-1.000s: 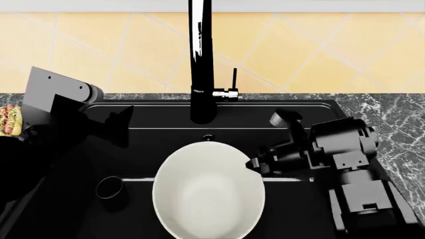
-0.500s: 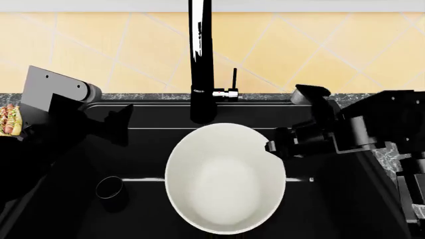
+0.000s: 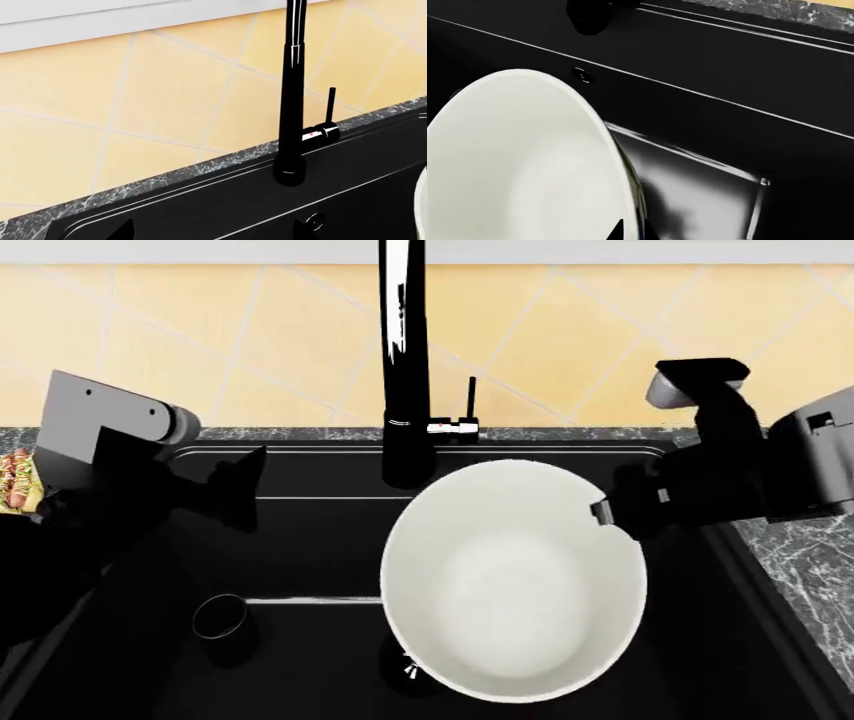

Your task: Pick the cup and bowl from the sink and place them on the counter for drying.

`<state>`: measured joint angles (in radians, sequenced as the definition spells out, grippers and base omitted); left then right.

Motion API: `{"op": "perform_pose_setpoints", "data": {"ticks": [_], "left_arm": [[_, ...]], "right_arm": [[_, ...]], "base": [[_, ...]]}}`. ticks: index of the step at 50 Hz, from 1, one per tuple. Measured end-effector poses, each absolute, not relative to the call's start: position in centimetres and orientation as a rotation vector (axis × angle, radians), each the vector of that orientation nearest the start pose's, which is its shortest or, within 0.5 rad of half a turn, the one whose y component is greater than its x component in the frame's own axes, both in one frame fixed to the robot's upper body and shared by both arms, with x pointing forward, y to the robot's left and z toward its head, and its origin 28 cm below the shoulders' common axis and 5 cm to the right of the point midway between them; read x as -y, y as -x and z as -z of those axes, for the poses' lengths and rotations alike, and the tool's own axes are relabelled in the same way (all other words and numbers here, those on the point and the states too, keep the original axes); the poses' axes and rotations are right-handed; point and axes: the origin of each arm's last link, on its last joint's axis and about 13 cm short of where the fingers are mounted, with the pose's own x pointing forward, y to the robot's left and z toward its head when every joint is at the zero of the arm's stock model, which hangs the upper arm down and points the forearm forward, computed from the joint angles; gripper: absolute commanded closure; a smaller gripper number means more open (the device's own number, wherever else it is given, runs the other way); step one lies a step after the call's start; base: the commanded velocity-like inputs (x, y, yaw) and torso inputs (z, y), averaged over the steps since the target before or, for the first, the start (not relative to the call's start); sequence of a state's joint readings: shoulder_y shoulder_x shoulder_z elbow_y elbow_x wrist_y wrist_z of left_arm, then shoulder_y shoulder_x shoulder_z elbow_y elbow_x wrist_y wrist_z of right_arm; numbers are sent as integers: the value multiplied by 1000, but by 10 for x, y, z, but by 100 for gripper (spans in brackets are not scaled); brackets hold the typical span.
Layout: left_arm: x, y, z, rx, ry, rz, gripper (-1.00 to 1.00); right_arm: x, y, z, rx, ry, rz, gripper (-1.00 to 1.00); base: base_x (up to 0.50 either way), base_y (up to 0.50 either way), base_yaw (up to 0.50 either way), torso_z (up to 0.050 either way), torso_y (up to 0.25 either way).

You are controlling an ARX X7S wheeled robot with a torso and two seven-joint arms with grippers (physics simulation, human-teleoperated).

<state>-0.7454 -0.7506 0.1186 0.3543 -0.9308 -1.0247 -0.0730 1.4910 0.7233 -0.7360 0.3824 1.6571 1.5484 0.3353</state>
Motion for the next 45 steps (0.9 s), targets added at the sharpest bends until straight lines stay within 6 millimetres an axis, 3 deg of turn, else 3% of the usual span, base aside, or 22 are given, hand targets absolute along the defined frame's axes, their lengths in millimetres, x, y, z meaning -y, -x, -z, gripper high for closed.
{"op": "perform_pose_setpoints", "data": {"ticks": [27,45], "left_arm": [[-310,-262,-229,-117,-141,291,-100],[-309,-259,-226,-114,-131,286,-100]], "right_arm": [[220,-258,-379,-728,137,-214,100],[258,-184,-415,-636,43,29,100]], "base": [[0,0,0,0,0],[0,0,0,0,0]]}}
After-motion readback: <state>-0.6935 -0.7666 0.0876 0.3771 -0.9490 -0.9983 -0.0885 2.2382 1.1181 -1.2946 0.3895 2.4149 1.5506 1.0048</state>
